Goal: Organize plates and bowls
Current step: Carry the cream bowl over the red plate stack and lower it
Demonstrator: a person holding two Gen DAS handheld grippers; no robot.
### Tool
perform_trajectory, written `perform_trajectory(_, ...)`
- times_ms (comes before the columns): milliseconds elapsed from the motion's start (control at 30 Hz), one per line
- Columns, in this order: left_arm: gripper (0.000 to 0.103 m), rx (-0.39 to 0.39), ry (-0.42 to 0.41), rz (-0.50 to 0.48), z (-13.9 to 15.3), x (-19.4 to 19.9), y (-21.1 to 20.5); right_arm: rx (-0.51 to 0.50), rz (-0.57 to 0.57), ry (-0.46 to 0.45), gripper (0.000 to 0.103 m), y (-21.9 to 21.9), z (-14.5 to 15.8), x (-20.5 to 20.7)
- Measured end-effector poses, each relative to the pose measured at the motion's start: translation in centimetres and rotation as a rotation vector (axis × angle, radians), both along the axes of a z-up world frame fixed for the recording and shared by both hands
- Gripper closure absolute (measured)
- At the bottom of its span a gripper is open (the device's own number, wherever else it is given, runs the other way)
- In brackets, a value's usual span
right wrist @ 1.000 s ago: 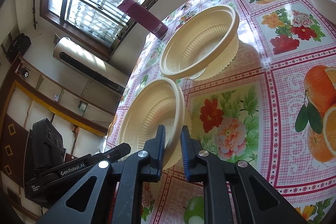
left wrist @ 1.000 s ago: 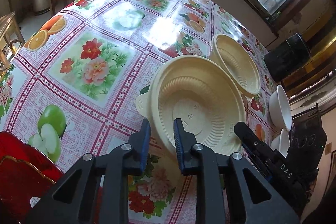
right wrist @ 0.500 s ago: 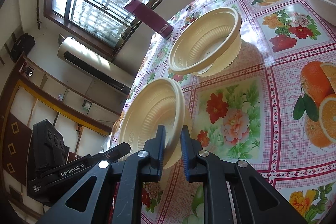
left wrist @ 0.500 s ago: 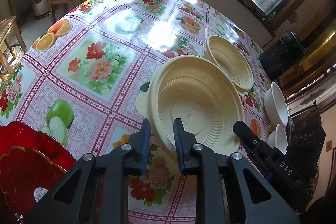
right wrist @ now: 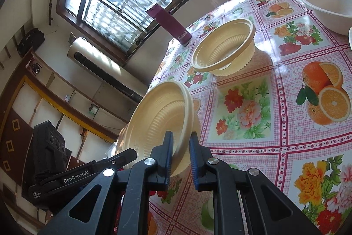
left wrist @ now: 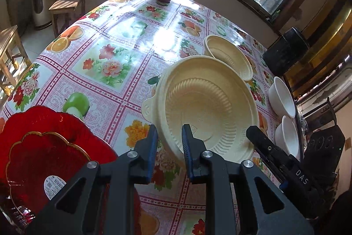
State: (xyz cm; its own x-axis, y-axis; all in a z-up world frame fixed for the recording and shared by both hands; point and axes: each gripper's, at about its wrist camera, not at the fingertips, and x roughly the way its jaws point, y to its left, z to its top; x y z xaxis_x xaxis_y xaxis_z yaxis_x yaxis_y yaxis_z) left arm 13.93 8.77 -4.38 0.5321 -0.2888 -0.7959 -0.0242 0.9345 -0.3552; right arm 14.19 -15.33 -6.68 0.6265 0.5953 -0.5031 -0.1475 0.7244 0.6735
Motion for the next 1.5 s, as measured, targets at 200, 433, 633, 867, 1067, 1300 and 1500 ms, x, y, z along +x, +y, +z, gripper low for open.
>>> perform_trajectory(200,0.084,0.017,-0.035,-0.01,0.6,-2.4,0.0,-0.02,0.002,-0.057,0.089,0.5,1.3,-2.8)
perform_trajectory(433,0.084,0.035,-0.082,-0.011,1.7,-5.5,1.4,-0.016,0.037,-0.076,0.089,1.9,2.2,-5.0)
perform_trajectory(633,0.084,0.043,-0.116,0.038,2.7,-8.3,4.5,-0.028,0.107,-0.118,0.088,5.2,3.7,-6.6)
perform_trajectory(867,0.083,0.062,-0.128,0.114,2.8,-10.9,8.4,-0.055,0.214,-0.12,0.088,9.9,3.7,-7.7)
perform_trajectory(1067,0.083,0.066,-0.115,0.163,1.9,-12.1,10.3,-0.073,0.276,-0.102,0.088,12.7,3.0,-8.1)
perform_trajectory(1300,0.083,0.069,-0.082,0.189,0.4,-12.9,11.5,-0.096,0.318,-0.095,0.088,14.3,2.2,-8.7)
perform_trajectory(1500,0.083,0.08,-0.064,0.199,-0.3,-13.3,12.1,-0.113,0.341,-0.07,0.087,15.3,1.4,-8.7)
